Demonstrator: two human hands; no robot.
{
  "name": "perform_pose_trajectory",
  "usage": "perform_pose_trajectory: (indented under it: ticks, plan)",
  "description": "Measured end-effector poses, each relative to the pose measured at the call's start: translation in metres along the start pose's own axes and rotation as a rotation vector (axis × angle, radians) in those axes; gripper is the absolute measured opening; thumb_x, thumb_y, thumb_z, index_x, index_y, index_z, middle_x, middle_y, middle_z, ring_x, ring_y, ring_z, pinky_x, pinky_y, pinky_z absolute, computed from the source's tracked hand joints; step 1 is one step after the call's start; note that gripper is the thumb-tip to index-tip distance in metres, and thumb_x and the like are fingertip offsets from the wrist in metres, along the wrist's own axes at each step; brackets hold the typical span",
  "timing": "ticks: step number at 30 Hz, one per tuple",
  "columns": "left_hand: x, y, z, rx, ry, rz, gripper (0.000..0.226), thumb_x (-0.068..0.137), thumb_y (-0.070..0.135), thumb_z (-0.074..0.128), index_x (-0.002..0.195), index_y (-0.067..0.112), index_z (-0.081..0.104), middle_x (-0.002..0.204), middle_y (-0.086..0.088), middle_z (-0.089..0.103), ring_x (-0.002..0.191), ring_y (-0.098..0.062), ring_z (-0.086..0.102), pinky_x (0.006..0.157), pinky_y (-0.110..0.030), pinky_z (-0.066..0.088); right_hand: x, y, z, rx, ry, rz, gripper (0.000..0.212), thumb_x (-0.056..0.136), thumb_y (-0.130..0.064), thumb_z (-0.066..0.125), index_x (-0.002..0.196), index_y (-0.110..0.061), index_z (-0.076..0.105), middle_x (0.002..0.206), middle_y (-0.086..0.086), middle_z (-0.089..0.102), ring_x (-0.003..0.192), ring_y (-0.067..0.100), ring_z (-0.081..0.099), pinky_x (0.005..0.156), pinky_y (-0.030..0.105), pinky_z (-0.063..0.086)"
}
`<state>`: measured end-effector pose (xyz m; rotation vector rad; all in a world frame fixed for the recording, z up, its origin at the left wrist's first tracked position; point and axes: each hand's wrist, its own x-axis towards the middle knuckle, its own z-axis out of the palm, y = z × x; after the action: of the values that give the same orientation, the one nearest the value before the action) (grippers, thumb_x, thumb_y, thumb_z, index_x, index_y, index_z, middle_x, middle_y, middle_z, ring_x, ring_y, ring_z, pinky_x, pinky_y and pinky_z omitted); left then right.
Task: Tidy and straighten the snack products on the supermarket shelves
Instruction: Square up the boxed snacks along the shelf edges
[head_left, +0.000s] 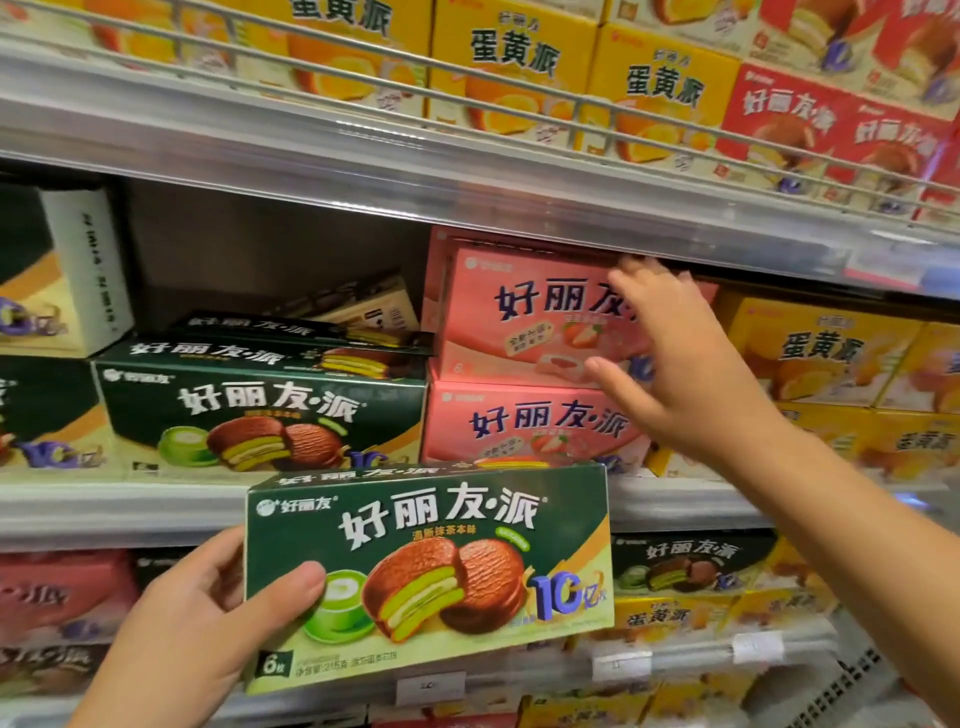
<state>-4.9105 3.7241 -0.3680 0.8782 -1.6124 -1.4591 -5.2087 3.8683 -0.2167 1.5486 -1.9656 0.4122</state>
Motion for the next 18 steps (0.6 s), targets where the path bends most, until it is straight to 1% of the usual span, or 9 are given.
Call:
perform_pose_trajectory:
  ticks: [2, 3, 5, 7, 9, 11, 13, 15, 18]
  plan:
    - [-0.001, 0.004, -0.007, -0.011, -0.029, 0.006, 0.035, 0.063, 0.012, 0.079, 0.096, 0.021, 0.073, 0.077, 0.014, 0.076, 0.062, 0.006, 0.067, 0.049, -0.004, 0.046, -0.02, -0.032, 0.005, 0.136, 0.038, -0.15, 0.049, 0.092, -0.038, 0.057, 0.132, -0.009, 0.056, 0.143, 0.01, 0.05, 0.14, 0.025, 0.038, 0.118, 0.05, 0.023]
    - [-0.002, 0.005, -0.012, -0.003, -0.044, 0.002, 0.035, 0.063, 0.012, 0.08, 0.096, 0.021, 0.073, 0.078, 0.013, 0.076, 0.063, 0.005, 0.068, 0.049, -0.005, 0.046, -0.027, -0.049, 0.008, 0.183, 0.006, -0.211, 0.045, 0.093, -0.04, 0.056, 0.127, -0.011, 0.061, 0.139, 0.006, 0.054, 0.137, 0.022, 0.042, 0.116, 0.048, 0.028]
    - [-0.003, 0.008, -0.025, 0.001, -0.049, 0.001, 0.036, 0.06, 0.019, 0.081, 0.095, 0.023, 0.072, 0.077, 0.014, 0.075, 0.064, 0.003, 0.068, 0.048, -0.005, 0.045, -0.032, -0.084, 0.012, 0.234, -0.122, -0.284, 0.048, 0.092, -0.05, 0.052, 0.125, -0.017, 0.063, 0.136, 0.0, 0.057, 0.131, 0.016, 0.048, 0.109, 0.042, 0.038]
    - [-0.004, 0.011, -0.039, 0.019, -0.06, 0.023, 0.043, 0.052, 0.033, 0.08, 0.094, 0.028, 0.072, 0.08, 0.018, 0.075, 0.068, 0.005, 0.068, 0.05, -0.003, 0.043, -0.028, -0.113, 0.015, 0.243, -0.28, -0.291, 0.061, 0.089, -0.063, 0.048, 0.134, -0.022, 0.057, 0.141, -0.003, 0.053, 0.131, 0.014, 0.047, 0.106, 0.041, 0.041]
    - [-0.006, 0.014, -0.055, 0.071, -0.076, 0.053, 0.046, 0.048, 0.043, 0.078, 0.093, 0.033, 0.072, 0.084, 0.022, 0.074, 0.074, 0.008, 0.067, 0.053, 0.0, 0.042, -0.022, -0.133, 0.02, 0.192, -0.431, -0.283, 0.076, 0.085, -0.076, 0.038, 0.146, -0.029, 0.041, 0.152, -0.007, 0.041, 0.137, 0.012, 0.04, 0.109, 0.039, 0.039]
    - [-0.007, 0.014, -0.07, 0.049, -0.083, 0.047, 0.043, 0.048, 0.043, 0.079, 0.09, 0.036, 0.073, 0.086, 0.019, 0.075, 0.077, 0.005, 0.069, 0.054, -0.003, 0.045, -0.018, -0.146, 0.025, 0.138, -0.534, -0.288, 0.088, 0.079, -0.085, 0.027, 0.152, -0.037, 0.02, 0.159, -0.012, 0.025, 0.142, 0.009, 0.031, 0.113, 0.035, 0.034]
    - [-0.007, 0.012, -0.084, 0.038, -0.086, 0.033, 0.038, 0.05, 0.04, 0.079, 0.087, 0.044, 0.074, 0.085, 0.02, 0.075, 0.076, 0.004, 0.069, 0.053, -0.005, 0.047, -0.015, -0.158, 0.032, 0.124, -0.593, -0.281, 0.094, 0.074, -0.09, 0.022, 0.153, -0.041, 0.008, 0.16, -0.016, 0.018, 0.143, 0.007, 0.028, 0.111, 0.03, 0.032]
    - [-0.007, 0.01, -0.094, 0.042, -0.083, 0.028, 0.039, 0.05, 0.038, 0.079, 0.089, 0.039, 0.073, 0.083, 0.022, 0.074, 0.072, 0.006, 0.068, 0.051, -0.004, 0.046, -0.013, -0.17, 0.038, 0.114, -0.624, -0.266, 0.099, 0.07, -0.092, 0.025, 0.153, -0.041, 0.007, 0.157, -0.019, 0.025, 0.138, 0.006, 0.035, 0.105, 0.027, 0.036]
    - [-0.006, 0.007, -0.108, 0.028, -0.075, 0.021, 0.049, 0.049, 0.032, 0.082, 0.096, 0.034, 0.069, 0.082, 0.019, 0.075, 0.071, 0.003, 0.069, 0.052, -0.005, 0.046, -0.004, -0.185, 0.042, 0.172, -0.677, -0.191, 0.105, 0.064, -0.093, 0.041, 0.151, -0.038, 0.021, 0.142, -0.015, 0.046, 0.125, 0.007, 0.046, 0.102, 0.028, 0.041]
